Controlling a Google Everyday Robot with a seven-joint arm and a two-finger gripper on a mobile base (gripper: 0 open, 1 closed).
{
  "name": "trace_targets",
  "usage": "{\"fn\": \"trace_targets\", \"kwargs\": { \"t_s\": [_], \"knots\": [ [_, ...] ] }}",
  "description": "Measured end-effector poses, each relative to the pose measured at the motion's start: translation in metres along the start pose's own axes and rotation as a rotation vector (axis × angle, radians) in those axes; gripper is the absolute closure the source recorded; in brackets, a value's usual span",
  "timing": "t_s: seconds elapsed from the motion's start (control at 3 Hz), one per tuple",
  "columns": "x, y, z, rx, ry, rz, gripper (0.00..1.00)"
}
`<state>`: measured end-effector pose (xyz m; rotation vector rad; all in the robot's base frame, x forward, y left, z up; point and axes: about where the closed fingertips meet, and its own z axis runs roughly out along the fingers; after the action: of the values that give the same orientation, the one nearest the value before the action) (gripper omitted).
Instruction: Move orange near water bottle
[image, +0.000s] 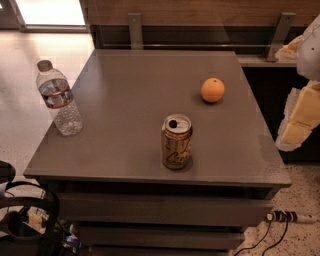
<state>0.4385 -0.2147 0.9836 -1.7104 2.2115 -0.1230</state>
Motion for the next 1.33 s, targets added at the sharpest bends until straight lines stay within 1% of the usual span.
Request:
{"fn": "trace_targets", "kwargs": {
  "t_s": [0.33, 0.67, 1.0, 1.33],
  "knots": [
    [0.0, -0.001, -0.001, 0.003, -0.003, 0.0, 0.0],
    [-0.002, -0.02, 0.005, 0.013, -0.103, 0.029, 0.0],
    [-0.004, -0.053, 0.023, 0.023, -0.275, 0.079, 0.0],
    [-0.008, -0.079, 0.043, 0.038, -0.414, 0.13, 0.0]
  ]
}}
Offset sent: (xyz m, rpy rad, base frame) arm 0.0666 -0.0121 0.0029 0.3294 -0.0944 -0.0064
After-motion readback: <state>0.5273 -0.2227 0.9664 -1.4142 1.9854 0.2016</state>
